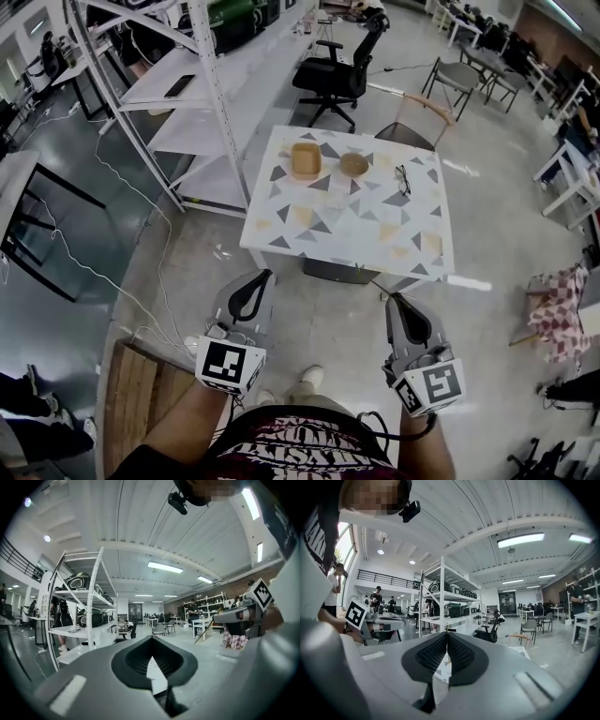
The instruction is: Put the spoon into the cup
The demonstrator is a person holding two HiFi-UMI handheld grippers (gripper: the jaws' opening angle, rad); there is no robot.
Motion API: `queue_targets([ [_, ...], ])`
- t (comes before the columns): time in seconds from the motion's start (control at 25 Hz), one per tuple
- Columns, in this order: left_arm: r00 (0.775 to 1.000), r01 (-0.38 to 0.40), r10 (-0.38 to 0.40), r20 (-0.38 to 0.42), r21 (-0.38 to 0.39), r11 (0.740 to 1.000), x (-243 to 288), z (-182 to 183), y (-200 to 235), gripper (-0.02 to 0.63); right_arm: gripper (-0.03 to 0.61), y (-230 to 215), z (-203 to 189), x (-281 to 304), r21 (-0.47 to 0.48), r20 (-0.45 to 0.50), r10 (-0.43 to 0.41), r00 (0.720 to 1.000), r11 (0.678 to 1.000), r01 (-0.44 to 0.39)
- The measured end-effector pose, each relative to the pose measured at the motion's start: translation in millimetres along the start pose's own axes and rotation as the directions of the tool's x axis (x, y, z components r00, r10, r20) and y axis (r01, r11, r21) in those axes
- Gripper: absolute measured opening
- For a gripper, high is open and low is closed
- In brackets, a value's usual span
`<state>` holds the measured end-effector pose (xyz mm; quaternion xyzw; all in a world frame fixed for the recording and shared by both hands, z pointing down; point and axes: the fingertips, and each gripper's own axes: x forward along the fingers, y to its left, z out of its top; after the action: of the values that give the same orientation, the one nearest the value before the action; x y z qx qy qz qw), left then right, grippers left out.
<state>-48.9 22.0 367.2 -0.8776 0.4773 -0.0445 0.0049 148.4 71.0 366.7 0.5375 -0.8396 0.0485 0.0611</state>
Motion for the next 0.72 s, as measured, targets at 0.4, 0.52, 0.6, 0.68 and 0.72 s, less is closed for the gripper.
queue_targets([
  [0.4, 0.998, -0.062, 0.062, -0.021, 0.005, 0.998, 16.7, 6.2, -7.2, 0.000, 0.034, -36.9, -0.6, 2.0, 0.016, 0.027, 0.037, 0.999, 0.999, -0.038],
  [0.52, 0.997, -0.071, 0.071, -0.014, 0.013, 0.997, 15.7, 11.6, -6.7, 0.000, 0.034, -39.8, -0.8, 0.9, 0.017, 0.030, 0.041, 0.999, 0.999, -0.041],
  [0.6, 0.997, -0.073, 0.073, -0.008, 0.018, 0.997, 16.0, 14.2, -6.4, 0.000, 0.034, -40.9, 0.1, 2.0, 0.019, 0.032, 0.041, 0.999, 0.999, -0.042],
  [0.68, 0.998, -0.065, 0.065, -0.008, 0.026, 0.998, 17.0, 13.8, -8.7, 0.000, 0.034, -41.0, 1.6, 2.2, 0.017, 0.036, 0.040, 0.999, 0.999, -0.040],
  [0.72, 0.998, -0.059, 0.060, -0.010, 0.030, 0.998, 17.7, 13.6, -10.0, 0.000, 0.034, -41.1, 2.1, 2.1, 0.015, 0.038, 0.039, 0.999, 0.999, -0.039],
])
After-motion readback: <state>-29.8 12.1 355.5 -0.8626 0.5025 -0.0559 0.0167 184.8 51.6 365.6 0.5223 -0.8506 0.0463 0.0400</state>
